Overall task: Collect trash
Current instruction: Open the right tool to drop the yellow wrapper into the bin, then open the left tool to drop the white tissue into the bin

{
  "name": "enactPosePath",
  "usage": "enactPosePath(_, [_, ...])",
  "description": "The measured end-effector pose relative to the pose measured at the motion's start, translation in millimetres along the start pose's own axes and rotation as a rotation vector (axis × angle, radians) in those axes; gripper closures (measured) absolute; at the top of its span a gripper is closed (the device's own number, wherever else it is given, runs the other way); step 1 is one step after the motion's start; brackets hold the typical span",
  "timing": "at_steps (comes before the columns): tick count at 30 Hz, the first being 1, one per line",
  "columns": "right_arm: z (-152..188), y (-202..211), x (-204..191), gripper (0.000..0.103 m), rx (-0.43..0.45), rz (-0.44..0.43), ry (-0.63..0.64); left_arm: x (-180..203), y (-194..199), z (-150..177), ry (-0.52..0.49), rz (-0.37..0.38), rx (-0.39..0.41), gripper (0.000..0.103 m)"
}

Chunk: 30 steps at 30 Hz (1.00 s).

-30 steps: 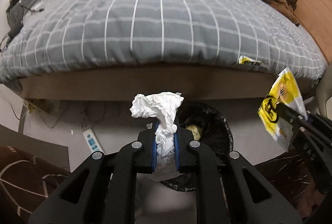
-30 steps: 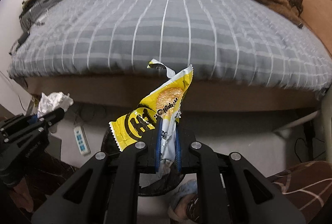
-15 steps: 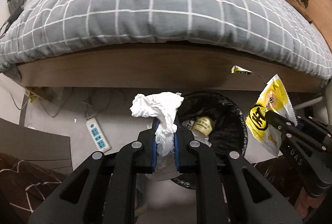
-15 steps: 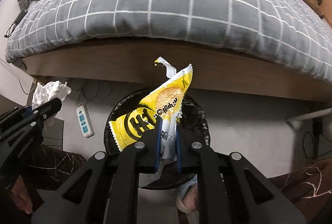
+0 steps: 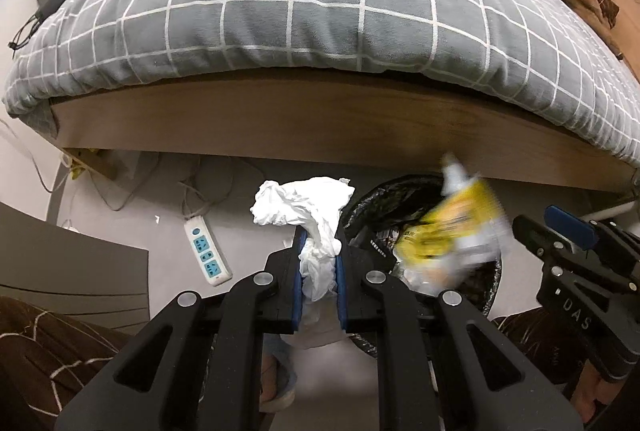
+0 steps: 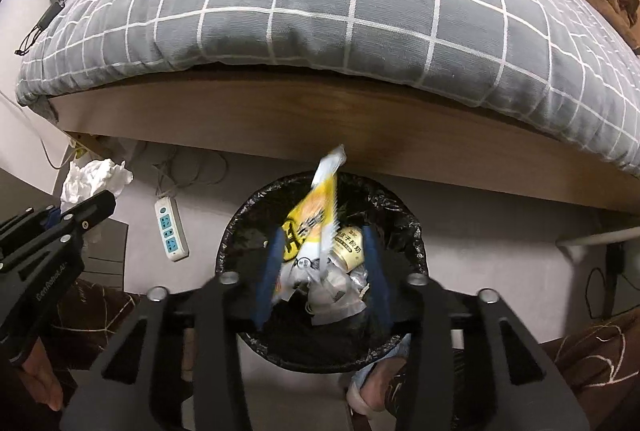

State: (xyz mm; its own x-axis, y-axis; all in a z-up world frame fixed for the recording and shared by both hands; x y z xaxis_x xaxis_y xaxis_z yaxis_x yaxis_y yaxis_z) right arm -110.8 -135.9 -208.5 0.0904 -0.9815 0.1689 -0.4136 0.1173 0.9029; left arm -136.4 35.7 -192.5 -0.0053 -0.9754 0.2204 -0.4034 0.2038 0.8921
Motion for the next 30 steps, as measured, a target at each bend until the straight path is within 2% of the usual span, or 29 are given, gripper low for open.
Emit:
enactPosePath(6, [-3, 9, 8, 0.039, 0.027, 0.024, -0.018, 8, 1, -2, -0.004, 0.020, 0.006, 0.091])
enactPosePath(12, [4, 18, 39, 0.026, 0.060, 0.070, -0.069, 37, -5, -10, -0.048, 0.059, 0.003, 0.091])
enactPosePath(19, [11, 25, 85, 0.023, 0.084, 0.117, -0.125, 84, -16, -16, -0.127, 0.105, -0.013, 0.091])
enactPosePath(21, [12, 27, 99, 0.017, 0.099, 0.135, -0.141, 97, -18, -17, -0.148, 0.117, -0.018, 0.091])
enactPosePath(30, [14, 32, 134, 0.011, 0.128, 0.149, -0.221, 130, -28, -14, -0.200, 0.140, -0.036, 0.090])
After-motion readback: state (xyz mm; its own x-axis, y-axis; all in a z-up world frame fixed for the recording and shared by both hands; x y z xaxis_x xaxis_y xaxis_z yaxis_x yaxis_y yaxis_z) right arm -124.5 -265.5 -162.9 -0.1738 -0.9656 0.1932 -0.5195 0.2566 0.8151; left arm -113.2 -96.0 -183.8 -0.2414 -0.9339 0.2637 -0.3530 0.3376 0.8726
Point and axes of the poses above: each gripper's, at about its wrist camera, not at the fingertips, and y roughly against the way its jaws point, x to its right, z to its underside, the point moved 1 cm from there along -y, roughly the way its jaws point, and after that the axes turned 13 degrees about z, right-handed, at the moved point
